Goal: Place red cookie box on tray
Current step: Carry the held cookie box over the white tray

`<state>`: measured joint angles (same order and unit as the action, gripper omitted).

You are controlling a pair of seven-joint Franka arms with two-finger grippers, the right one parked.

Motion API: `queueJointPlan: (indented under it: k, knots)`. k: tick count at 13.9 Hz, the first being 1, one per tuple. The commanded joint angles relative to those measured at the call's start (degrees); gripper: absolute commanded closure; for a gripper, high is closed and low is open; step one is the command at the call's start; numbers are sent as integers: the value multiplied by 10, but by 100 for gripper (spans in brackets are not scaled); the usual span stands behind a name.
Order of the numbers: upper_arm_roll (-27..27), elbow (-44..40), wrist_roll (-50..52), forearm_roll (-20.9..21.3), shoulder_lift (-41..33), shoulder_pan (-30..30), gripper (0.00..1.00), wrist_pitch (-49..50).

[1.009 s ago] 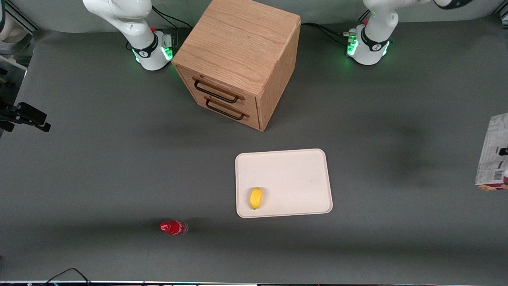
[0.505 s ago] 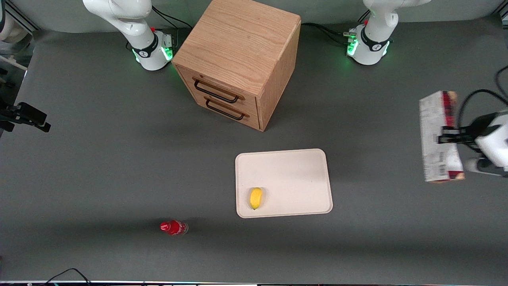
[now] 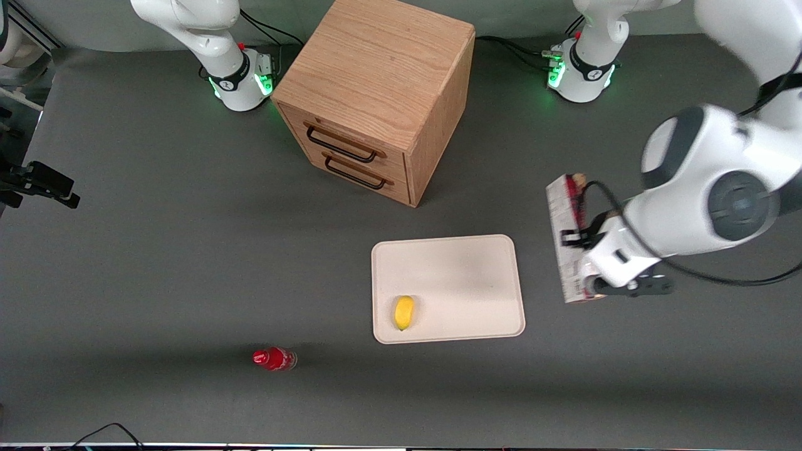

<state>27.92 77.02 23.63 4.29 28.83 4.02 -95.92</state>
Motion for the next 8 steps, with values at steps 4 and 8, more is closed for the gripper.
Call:
queueJointPlan:
  k: [4, 8]
  knots:
    - [53, 7, 61, 75, 98, 2, 100, -110]
    - [53, 32, 60, 76, 120, -2, 100, -176]
